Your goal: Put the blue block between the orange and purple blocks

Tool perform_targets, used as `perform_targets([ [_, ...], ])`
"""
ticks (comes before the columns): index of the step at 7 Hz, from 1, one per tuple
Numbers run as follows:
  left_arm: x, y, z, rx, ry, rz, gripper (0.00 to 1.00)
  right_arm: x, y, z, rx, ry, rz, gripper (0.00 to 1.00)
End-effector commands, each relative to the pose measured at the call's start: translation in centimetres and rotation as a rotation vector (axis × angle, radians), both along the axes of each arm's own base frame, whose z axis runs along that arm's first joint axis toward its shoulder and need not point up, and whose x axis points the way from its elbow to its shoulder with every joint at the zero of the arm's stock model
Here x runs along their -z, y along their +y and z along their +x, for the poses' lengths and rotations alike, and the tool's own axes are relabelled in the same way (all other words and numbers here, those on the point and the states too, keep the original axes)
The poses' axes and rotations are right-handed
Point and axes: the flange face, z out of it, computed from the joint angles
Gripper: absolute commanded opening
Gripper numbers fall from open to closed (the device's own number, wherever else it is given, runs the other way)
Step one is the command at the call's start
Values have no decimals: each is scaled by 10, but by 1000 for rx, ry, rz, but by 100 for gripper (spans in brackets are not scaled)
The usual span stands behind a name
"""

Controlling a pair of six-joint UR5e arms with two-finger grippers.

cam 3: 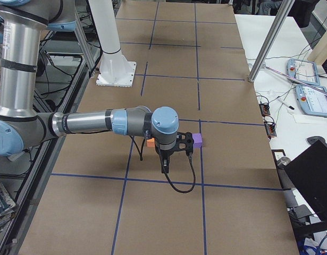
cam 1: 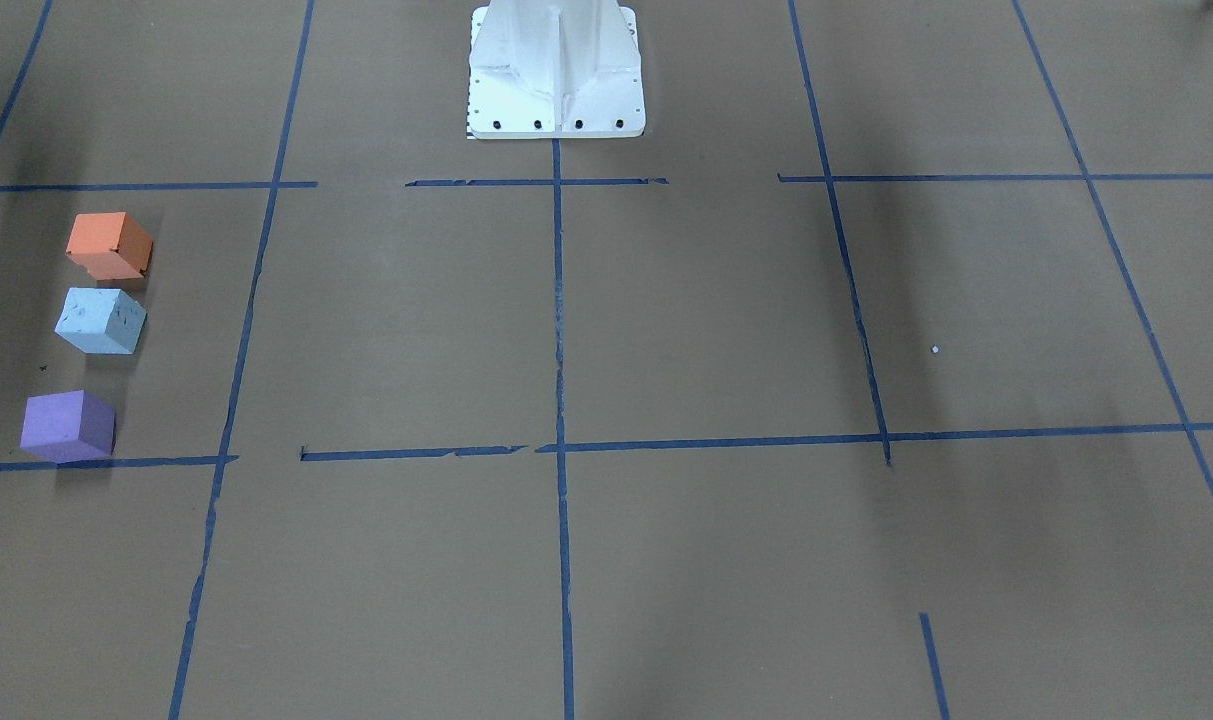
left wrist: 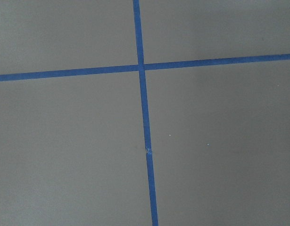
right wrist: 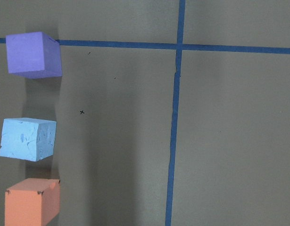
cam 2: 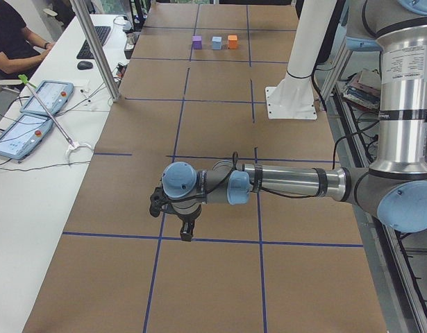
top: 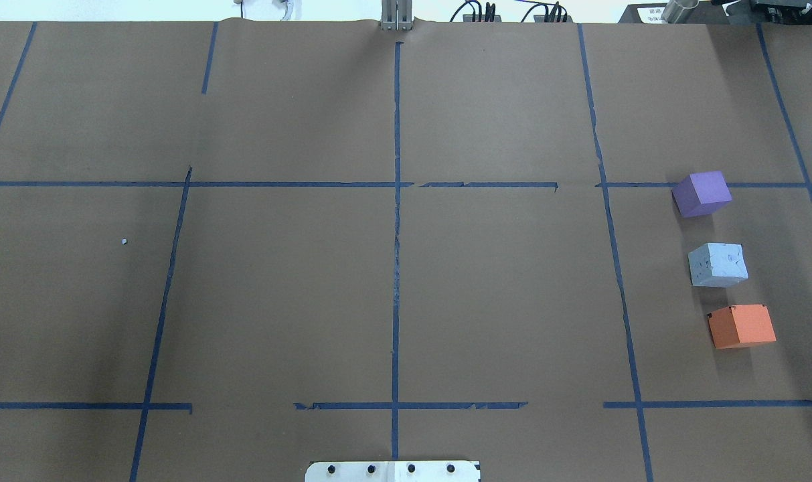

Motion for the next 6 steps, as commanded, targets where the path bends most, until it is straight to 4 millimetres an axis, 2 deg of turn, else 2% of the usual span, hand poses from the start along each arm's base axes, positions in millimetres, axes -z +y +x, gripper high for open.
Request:
perform_targets([
  [1,13,-8,0,1,-1,26,100,0,-2,0,-3,-3,-1,100],
  [2,22,-14,-1,0,-1,47,100,-3,-3,0,-3,-1,-5,100],
  [4,39,-13,0,-2,-3,77,100,-4,-3,0,-4,0,-7,100],
  [6,45,-14,0,-1,-3,89,100,-3,-3,0,-6,-1,-6,100],
])
